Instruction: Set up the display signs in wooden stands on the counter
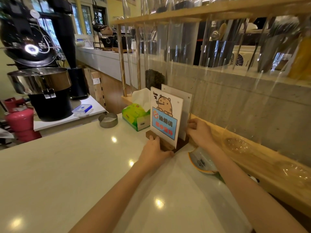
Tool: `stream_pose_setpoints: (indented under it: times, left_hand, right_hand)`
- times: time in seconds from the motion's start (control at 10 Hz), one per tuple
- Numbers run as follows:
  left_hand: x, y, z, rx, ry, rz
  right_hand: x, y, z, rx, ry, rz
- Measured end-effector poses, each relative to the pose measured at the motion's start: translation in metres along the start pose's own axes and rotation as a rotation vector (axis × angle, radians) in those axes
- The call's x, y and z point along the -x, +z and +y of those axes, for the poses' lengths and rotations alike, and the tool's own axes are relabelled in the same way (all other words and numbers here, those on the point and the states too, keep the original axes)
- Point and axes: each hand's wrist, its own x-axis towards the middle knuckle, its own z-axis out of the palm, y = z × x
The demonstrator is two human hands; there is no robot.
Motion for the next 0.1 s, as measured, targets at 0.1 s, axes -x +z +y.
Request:
stream_pose_setpoints:
  times: [0.1]
  left_hand:
    - [0.0069, -0.0163, -0.0006, 0.04, 0.023, 0.019]
  right_hand:
    - [0.0103, -0.0128, -0.0169, -0.172, -0.019, 0.182]
